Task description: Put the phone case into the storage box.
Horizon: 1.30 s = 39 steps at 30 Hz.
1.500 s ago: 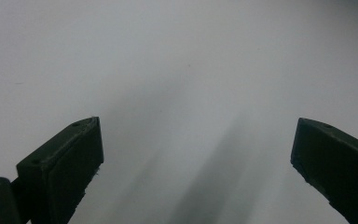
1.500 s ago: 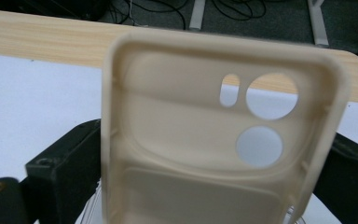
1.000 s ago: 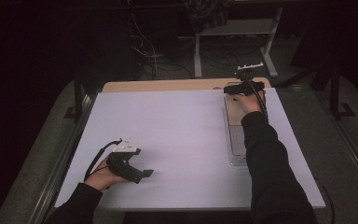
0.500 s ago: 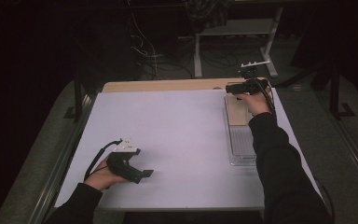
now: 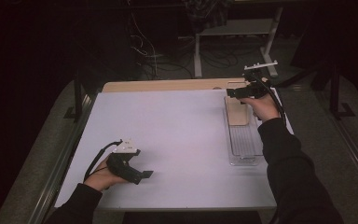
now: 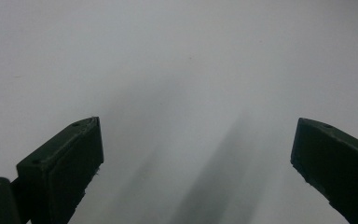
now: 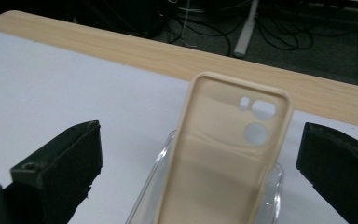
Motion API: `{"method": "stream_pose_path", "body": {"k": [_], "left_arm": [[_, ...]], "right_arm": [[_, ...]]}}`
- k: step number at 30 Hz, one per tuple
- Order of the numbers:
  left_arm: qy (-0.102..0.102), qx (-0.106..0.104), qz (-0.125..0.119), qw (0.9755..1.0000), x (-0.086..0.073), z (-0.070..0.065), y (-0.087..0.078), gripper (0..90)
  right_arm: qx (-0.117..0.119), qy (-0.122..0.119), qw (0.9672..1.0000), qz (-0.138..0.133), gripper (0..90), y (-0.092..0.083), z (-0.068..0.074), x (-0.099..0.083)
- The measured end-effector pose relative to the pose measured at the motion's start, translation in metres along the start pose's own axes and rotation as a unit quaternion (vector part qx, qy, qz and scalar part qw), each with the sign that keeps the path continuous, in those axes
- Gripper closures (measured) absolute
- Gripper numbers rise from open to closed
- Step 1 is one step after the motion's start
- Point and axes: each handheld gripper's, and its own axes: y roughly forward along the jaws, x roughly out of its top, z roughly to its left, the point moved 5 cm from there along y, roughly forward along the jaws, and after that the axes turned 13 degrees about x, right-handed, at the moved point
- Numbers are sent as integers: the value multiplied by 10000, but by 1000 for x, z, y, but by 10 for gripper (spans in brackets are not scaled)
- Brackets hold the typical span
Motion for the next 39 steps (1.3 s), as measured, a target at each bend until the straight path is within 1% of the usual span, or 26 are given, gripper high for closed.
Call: {"method": "stream_pose_path", "body": {"k": [2, 3, 5, 10, 18, 24, 25, 31, 35, 37, 39], "left_arm": [[-53, 3, -35, 10000, 0, 0, 0, 19], [-34, 3, -38, 10000, 0, 0, 0, 19], [18, 2, -16, 10000, 0, 1, -1, 19], [26, 0, -2, 10000, 0, 0, 0, 19], [12, 6, 3, 10000, 0, 0, 0, 19], [-10, -4, -12, 10000, 0, 0, 0, 19], [-47, -9, -46, 10000, 0, -1, 1, 19], [-14, -27, -30, 10000, 0, -1, 0, 19], [-5, -42, -43, 10000, 0, -2, 0, 19], [-9, -40, -32, 10000, 0, -2, -1, 19], [3, -52, -42, 10000, 0, -2, -1, 19]], "right_arm": [[109, -38, 9999, -3, 0, -3, 4, -3], [144, -90, 9999, -13, 0, -4, 6, -4], [254, -121, 9996, -38, 0, -6, 11, -7], [451, -248, 9987, -54, 0, -13, 20, -16], [667, -395, 9970, -57, 0, -19, 30, -30], [823, -439, 9956, -80, 0, -23, 38, -39], [856, -473, 9952, -89, 0, -23, 40, -40], [1009, -566, 9932, -100, 0, -26, 50, -48], [1152, -628, 9913, -121, 0, -30, 57, -53], [1207, -695, 9901, -167, 0, -33, 60, -56], [1235, -708, 9897, -178, 0, -35, 63, -59]]}}
